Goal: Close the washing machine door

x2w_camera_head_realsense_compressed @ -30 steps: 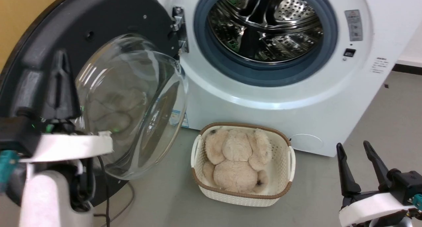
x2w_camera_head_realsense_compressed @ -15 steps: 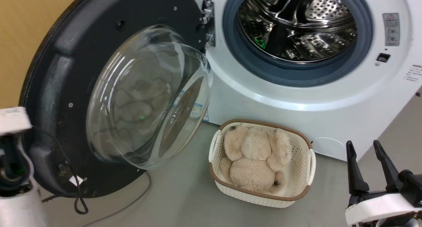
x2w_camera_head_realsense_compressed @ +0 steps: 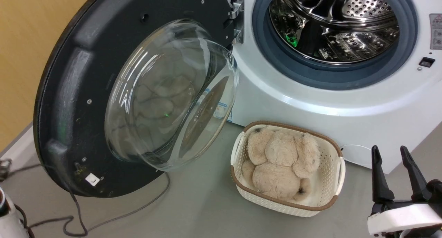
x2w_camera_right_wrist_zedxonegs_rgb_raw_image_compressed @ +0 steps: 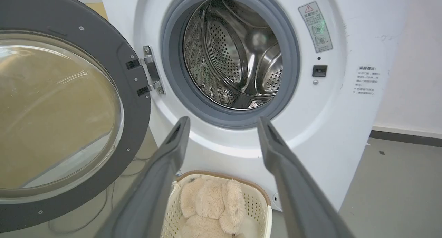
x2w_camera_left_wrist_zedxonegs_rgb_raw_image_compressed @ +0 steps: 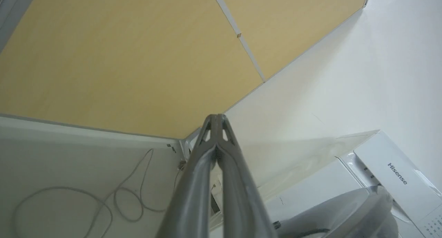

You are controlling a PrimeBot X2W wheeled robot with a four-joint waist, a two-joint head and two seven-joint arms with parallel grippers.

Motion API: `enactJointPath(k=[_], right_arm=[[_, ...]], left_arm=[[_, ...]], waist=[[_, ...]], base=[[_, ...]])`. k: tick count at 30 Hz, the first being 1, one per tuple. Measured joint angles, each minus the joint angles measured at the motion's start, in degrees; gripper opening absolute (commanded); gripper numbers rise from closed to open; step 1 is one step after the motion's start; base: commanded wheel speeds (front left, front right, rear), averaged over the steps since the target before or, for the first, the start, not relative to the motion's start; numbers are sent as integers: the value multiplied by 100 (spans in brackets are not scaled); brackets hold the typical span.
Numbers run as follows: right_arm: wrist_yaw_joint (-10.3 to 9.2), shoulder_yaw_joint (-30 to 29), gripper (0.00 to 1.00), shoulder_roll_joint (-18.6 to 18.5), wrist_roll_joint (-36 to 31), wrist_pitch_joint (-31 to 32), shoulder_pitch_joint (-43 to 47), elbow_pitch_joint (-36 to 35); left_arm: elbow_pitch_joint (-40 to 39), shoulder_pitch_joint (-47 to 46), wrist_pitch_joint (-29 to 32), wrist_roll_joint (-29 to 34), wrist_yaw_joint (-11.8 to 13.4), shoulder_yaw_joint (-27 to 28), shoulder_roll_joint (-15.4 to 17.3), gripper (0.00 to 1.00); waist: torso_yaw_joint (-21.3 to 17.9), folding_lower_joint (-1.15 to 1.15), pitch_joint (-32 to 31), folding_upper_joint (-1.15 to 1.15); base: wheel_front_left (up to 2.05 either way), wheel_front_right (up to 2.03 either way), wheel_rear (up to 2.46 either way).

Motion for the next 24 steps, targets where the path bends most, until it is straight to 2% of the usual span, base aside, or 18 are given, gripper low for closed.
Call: enactJointPath(k=[6,12,19,24], right_arm=[[0,-29,100,0,45,-57,-7,0],[0,-76,100,0,109,-134,-18,-4],[0,-116,100,0,201,-208,-19,-7],[-1,-177,100,0,261,-267,-21,-10]], left_arm=[[588,263,534,-527,-285,160,-144,0],[934,402,1101,-1101,-403,176,-393,0],[744,688,1660,-1775,-445,-12,-532,0],[419,1080,2031,-2260,-488,-422,-535,0]], waist=[[100,0,52,0],[205,0,102,0],[349,0,161,0],[458,0,195,0]], base=[[0,0,0],[0,0,0],[0,0,0],[0,0,0]])
